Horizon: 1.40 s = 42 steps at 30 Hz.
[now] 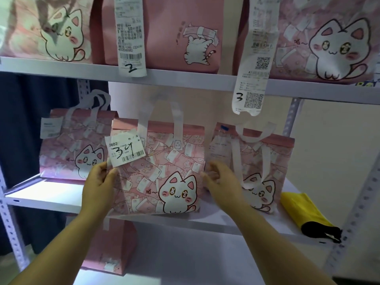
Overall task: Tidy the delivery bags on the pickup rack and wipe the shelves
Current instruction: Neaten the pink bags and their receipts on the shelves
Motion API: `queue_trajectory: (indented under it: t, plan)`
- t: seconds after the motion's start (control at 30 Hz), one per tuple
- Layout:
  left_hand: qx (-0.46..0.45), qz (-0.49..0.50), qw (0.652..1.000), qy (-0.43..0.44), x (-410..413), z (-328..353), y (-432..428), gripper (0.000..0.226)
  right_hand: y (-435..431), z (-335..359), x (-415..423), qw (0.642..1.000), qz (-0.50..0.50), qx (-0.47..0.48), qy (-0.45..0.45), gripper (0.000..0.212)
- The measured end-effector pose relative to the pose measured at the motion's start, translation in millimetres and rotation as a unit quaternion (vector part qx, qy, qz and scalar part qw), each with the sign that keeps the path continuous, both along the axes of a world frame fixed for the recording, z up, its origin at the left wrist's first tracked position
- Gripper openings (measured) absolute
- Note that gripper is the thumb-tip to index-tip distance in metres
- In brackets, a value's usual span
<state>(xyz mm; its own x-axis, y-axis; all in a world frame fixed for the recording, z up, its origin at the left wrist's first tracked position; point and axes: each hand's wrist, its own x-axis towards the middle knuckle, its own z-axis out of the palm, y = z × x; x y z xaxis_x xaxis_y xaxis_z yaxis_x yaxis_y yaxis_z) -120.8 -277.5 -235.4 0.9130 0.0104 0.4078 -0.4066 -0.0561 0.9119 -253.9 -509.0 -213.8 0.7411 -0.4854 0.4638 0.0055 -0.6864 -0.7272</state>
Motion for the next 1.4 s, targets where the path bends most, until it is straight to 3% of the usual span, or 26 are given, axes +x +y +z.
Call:
queue_trajectory:
  t: [0.27,0.53,0.73,0.9,1.13,1.27,1.4]
  plan:
    - [0.048,-0.030,0.998,-0.009,38.4,-4.4,7.7,0.011,19.6,-8.0,37.4,0.998,-0.035,0.031,0.044,0.038]
    - [0.200,-0.054,0.977,-0.053,72.6,-2.1,3.8,0.039,18.0,-16.0,55.1,0.992,-0.123,0.019,0.005,0.027]
    - [0.171,-0.050,0.983,-0.047,83.1,0.5,-0.5,0.050,26.2,-20.8,61.1,0.988,-0.150,0.034,-0.014,0.029]
    - [0.211,-0.069,0.974,-0.047,95.8,-1.3,-2.5,0.038,25.6,-26.5,65.4,0.984,-0.171,0.049,-0.016,0.028]
    - [0.270,-0.019,0.958,-0.100,91.5,-4.2,-4.4,0.031,29.5,-21.1,62.0,0.983,-0.177,0.049,-0.004,0.024]
    - [0.261,-0.014,0.960,-0.096,85.7,-12.1,0.5,0.053,27.7,-20.8,52.5,0.981,-0.189,0.049,-0.001,0.022]
    - [0.239,-0.005,0.964,-0.114,63.2,-8.8,1.1,0.047,20.7,-22.6,35.9,0.980,-0.194,0.043,-0.028,0.014]
